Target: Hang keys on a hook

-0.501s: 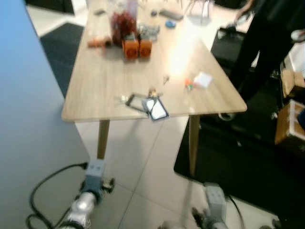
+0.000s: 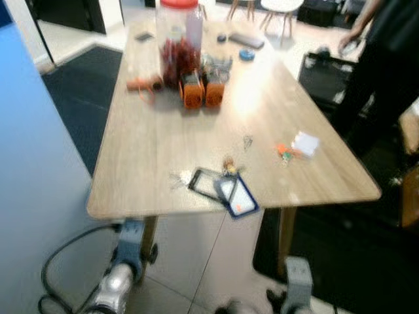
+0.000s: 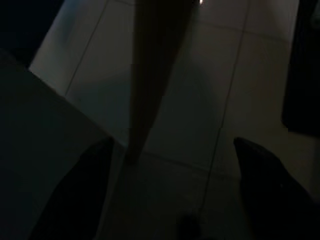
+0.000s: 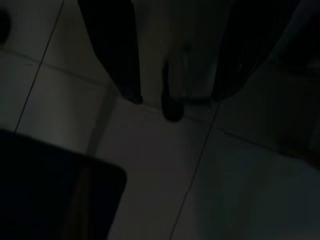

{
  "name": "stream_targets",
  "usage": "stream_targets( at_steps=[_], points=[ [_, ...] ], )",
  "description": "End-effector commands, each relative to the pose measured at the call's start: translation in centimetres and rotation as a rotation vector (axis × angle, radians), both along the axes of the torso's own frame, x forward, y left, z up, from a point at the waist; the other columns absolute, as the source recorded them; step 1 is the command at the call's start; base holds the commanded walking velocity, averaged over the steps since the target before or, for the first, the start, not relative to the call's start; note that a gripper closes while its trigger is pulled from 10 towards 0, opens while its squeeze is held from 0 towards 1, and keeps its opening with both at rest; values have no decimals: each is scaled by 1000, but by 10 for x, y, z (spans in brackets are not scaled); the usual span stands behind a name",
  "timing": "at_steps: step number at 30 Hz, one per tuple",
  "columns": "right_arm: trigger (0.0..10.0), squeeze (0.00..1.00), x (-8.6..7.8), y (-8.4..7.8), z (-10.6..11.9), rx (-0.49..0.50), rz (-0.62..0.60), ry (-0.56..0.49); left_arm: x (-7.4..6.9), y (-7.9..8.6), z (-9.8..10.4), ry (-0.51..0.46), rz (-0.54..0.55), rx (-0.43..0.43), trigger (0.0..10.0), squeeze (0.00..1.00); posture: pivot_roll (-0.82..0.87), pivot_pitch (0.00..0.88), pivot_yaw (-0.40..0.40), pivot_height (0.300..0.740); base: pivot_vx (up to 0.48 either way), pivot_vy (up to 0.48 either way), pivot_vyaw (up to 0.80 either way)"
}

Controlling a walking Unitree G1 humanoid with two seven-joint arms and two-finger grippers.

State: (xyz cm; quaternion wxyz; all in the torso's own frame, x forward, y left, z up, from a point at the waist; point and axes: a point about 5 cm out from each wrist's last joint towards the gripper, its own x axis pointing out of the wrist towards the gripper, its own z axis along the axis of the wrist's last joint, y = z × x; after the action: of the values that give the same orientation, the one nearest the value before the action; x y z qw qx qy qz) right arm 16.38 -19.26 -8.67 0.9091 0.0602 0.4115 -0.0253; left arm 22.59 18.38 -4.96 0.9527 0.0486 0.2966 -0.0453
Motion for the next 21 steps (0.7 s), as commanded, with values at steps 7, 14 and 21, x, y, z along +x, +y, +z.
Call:
stream_targets(
  at_steps=[7, 14, 21],
  points=[
    [10000, 0, -5, 2, -2, 8, -9, 16, -9, 3, -6, 30, -4, 15, 10000, 0, 79, 51, -46, 740, 0, 0, 0],
    [10000, 0, -5, 2, -3, 10, -10, 21, -10, 2, -6, 35, -12, 18, 10000, 0, 79, 51, -46, 740, 0, 0, 0],
    [10000, 0, -24, 13, -14, 42, 71, 159, -15, 4, -9, 44, -51, 59, 10000, 0, 76, 48, -42, 740, 0, 0, 0]
  ],
)
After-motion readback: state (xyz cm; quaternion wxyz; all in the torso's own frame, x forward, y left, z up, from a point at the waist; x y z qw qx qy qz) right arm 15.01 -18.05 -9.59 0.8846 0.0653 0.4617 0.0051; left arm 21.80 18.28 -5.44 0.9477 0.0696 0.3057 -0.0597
